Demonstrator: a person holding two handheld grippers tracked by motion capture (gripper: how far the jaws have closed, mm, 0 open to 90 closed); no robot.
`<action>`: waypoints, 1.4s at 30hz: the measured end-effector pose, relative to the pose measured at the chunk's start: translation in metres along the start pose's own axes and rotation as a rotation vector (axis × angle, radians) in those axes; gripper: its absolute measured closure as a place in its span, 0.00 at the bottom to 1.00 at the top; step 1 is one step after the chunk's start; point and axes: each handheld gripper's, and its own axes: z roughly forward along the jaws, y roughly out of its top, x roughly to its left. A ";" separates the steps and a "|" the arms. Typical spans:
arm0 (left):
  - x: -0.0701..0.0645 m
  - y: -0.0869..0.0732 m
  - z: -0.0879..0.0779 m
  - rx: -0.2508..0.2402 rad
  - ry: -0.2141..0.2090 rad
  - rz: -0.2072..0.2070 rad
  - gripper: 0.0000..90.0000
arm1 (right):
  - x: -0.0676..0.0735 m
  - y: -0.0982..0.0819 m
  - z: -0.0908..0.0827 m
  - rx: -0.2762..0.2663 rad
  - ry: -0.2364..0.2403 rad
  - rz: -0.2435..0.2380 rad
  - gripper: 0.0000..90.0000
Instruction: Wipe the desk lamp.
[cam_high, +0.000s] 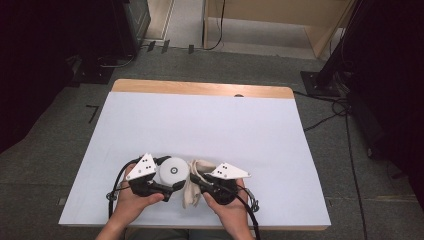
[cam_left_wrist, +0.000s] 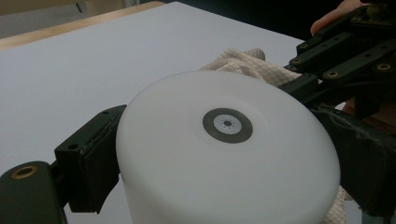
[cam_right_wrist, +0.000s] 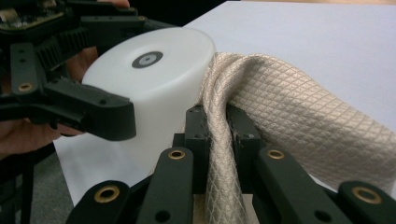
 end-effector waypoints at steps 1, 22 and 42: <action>0.000 -0.001 0.000 -0.003 -0.003 -0.008 0.08 | -0.001 -0.001 0.001 -0.003 0.007 0.008 0.90; 0.006 -0.005 0.002 -0.021 -0.048 -0.039 0.07 | -0.027 -0.035 0.031 0.162 0.052 0.161 0.89; -0.011 0.001 -0.001 0.037 0.063 -0.054 0.06 | -0.021 -0.015 0.013 0.126 0.006 0.065 0.90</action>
